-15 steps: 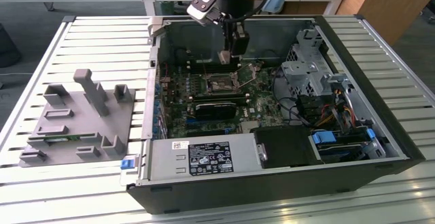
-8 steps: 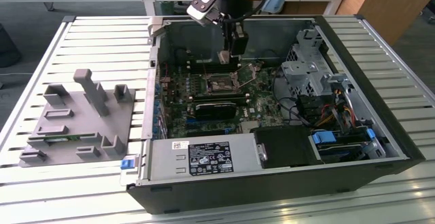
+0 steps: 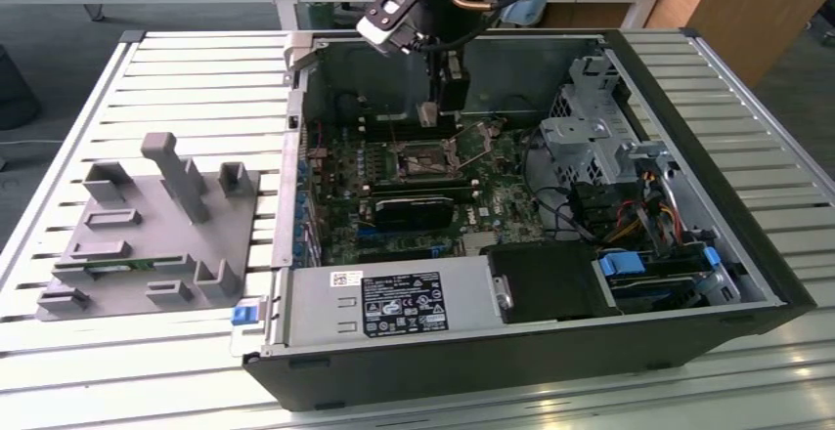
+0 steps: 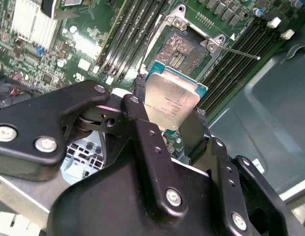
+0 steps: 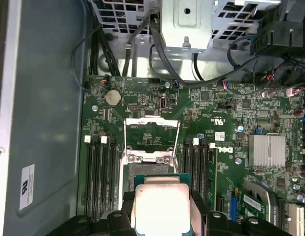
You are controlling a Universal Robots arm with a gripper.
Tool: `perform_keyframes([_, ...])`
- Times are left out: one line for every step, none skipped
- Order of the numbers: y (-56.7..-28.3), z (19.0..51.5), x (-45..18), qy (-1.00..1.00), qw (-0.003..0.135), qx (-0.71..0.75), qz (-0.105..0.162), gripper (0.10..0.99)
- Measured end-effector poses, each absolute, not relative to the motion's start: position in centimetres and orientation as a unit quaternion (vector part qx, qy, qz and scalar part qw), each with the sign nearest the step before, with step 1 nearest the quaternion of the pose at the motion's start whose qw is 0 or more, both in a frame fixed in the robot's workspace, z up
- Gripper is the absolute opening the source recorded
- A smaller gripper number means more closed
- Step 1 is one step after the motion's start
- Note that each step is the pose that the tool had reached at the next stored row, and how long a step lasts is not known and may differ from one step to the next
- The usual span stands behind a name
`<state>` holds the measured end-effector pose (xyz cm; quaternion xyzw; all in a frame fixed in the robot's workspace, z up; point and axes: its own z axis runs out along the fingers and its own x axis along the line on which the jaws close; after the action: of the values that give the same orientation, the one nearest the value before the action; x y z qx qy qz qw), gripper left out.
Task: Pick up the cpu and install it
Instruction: 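Place the cpu into insertion slot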
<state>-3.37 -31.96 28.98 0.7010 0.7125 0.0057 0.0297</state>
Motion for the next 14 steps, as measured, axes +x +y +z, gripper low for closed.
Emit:
perform_keyframes([-31.9,28.8,-3.4,0.711,0.03,0.703,0.006,0.525])
perform_keyframes([-31.9,28.6,-3.4,0.71,0.03,0.704,0.006,0.525])
perform_keyframes([-31.9,28.6,-3.4,0.71,0.03,0.704,0.006,0.525])
perform_keyframes([-31.9,28.5,-3.4,0.71,0.03,0.704,0.006,0.525])
perform_keyframes([-31.9,28.4,-3.4,0.71,0.03,0.704,0.006,0.525])
perform_keyframes([-31.9,28.3,-3.4,0.71,0.03,0.704,0.006,0.525])
perform_keyframes([-31.9,28.3,-3.5,0.71,0.03,0.704,0.006,0.525])
perform_keyframes([-31.9,28.2,-3.5,0.71,0.03,0.704,0.006,0.525])
perform_keyframes([-31.9,28.1,-3.5,0.71,0.03,0.704,0.006,0.525])
perform_keyframes([-31.8,28.0,-3.5,0.71,0.03,0.704,0.006,0.525])
perform_keyframes([-31.7,27.8,-3.5,0.709,0.03,0.704,0.006,0.525])
perform_keyframes([-31.7,27.6,-3.5,0.709,0.03,0.704,0.006,0.525])
perform_keyframes([-31.7,27.4,-3.5,0.709,0.03,0.704,0.006,0.525])
perform_keyframes([-31.7,27.2,-3.5,0.709,0.03,0.704,0.006,0.525])
